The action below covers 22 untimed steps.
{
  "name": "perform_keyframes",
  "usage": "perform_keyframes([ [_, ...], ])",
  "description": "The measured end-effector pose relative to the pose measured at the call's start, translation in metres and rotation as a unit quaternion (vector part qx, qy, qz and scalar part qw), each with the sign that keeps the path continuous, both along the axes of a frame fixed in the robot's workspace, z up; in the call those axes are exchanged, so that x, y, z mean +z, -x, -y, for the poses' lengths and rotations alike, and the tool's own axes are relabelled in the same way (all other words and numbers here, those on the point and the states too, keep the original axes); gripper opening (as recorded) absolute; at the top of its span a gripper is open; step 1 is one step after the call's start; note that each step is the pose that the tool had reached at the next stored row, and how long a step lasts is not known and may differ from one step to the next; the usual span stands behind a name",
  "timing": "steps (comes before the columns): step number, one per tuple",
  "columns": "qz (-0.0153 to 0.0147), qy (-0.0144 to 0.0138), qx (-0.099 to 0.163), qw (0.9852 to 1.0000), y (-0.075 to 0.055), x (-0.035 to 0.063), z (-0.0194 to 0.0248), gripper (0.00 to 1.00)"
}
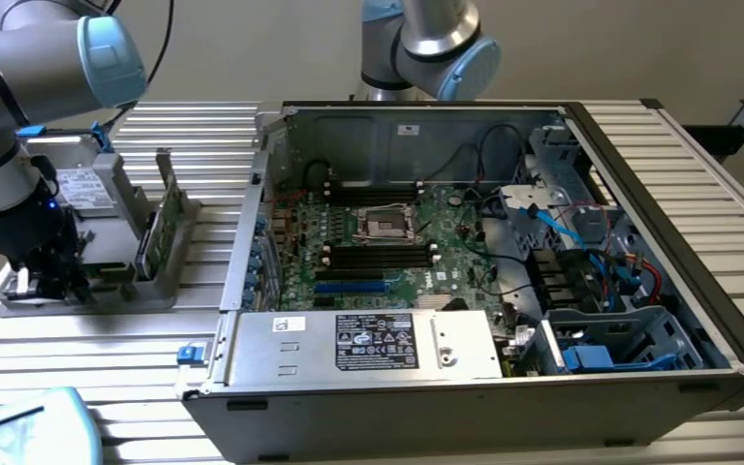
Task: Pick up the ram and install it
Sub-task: 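Pick up the ram and move it above insertion slot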
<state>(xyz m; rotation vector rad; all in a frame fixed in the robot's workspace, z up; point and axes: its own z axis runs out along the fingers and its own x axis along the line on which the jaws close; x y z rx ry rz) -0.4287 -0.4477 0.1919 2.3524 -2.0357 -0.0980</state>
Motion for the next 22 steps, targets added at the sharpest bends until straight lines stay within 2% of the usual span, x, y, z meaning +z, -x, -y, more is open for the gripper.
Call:
perform_keyframes([
  [11, -0.0003, 0.0, 0.0, 1.0, -0.0008, -0.0003, -0.0001, 0.31],
  [16, -0.0003, 0.0, 0.0, 1.0, -0.0008, -0.0003, -0.0001, 0.14],
  [22, -0.0003, 0.0, 0.0, 1.0, -0.0008, -0.0003, -0.0001, 0.14],
])
